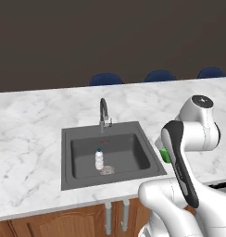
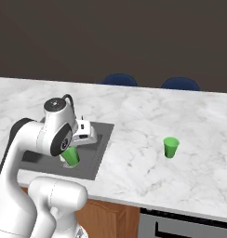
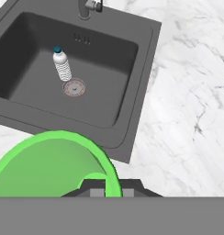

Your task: Pick the cup and cup and place them in the sink. Then turn on the water.

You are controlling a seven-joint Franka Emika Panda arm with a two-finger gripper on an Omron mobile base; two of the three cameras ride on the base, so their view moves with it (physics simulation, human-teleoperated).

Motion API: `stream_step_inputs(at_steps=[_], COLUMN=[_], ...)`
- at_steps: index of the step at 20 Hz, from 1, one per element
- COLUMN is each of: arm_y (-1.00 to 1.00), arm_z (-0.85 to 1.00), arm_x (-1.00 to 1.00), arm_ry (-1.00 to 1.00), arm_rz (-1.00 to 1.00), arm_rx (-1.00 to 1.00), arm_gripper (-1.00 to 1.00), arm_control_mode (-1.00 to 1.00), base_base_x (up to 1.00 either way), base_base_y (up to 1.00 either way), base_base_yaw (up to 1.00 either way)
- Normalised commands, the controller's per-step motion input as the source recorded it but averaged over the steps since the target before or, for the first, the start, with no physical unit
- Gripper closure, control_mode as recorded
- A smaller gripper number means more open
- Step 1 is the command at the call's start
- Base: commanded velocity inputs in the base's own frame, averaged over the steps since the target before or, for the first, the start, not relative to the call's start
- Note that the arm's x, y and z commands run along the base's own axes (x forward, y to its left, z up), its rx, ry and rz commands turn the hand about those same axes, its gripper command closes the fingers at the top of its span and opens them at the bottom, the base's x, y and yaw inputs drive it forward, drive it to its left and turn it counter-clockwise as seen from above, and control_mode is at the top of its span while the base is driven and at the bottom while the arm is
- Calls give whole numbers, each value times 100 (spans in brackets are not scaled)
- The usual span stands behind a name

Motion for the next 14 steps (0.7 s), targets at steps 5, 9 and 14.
stream_step_inputs(at_steps=[5, 9, 14], arm_y=[0, 0, 0], arm_z=[0, 0, 0], arm_x=[0, 0, 0], arm_ry=[0, 0, 0], arm_rz=[0, 0, 0], arm_rx=[0, 0, 0], arm_gripper=[100, 100, 100], arm_control_mode=[100, 100, 100], base_base_x=[53, 60, 17], base_base_y=[33, 20, 4], base_base_yaw=[-2, 0, 0])
